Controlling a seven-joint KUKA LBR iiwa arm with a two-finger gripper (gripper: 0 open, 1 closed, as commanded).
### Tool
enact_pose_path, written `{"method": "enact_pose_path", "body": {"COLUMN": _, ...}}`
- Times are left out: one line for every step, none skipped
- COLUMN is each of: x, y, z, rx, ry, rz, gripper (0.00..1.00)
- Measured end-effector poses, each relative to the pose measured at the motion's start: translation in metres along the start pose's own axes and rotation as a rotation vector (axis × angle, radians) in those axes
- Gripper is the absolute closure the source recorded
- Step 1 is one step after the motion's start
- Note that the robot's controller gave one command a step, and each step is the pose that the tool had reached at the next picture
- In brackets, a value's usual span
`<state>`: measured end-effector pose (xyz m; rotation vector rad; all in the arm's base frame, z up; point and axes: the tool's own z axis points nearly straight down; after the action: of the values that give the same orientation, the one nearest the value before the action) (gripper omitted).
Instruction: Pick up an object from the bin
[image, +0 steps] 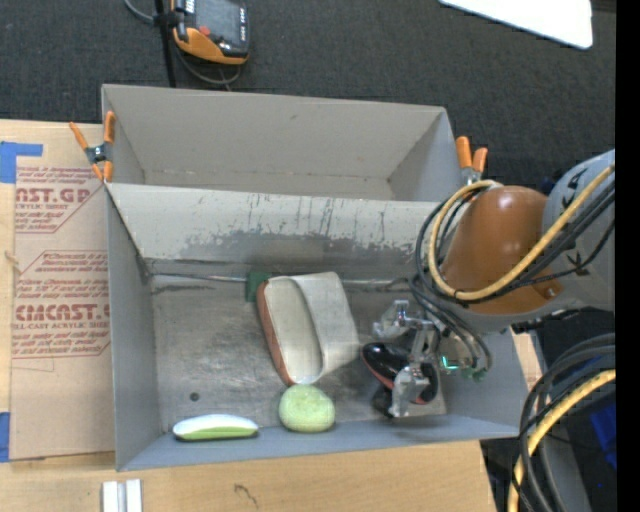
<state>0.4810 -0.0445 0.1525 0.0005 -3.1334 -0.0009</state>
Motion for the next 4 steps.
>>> {"method": "enact_pose_path", "body": {"x": -0.002, "y": 0.0, "z": -0.004, "rx": 0.001, "ry": -0.008, "rz": -0.001, "gripper": 0.0}}
{"method": "enact_pose_path", "body": {"x": -0.047, "y": -0.052, "z": 0.061, "rx": -0.023, "ry": 0.002, "rz": -0.01, "gripper": 1.0}}
{"method": "enact_pose_path", "body": {"x": -0.048, "y": -0.053, "z": 0.061, "rx": -0.021, "ry": -0.003, "rz": -0.009, "gripper": 1.0}}
{"method": "enact_pose_path", "body": {"x": -0.044, "y": -0.05, "z": 0.059, "rx": -0.013, "ry": -0.016, "rz": -0.007, "gripper": 1.0}}
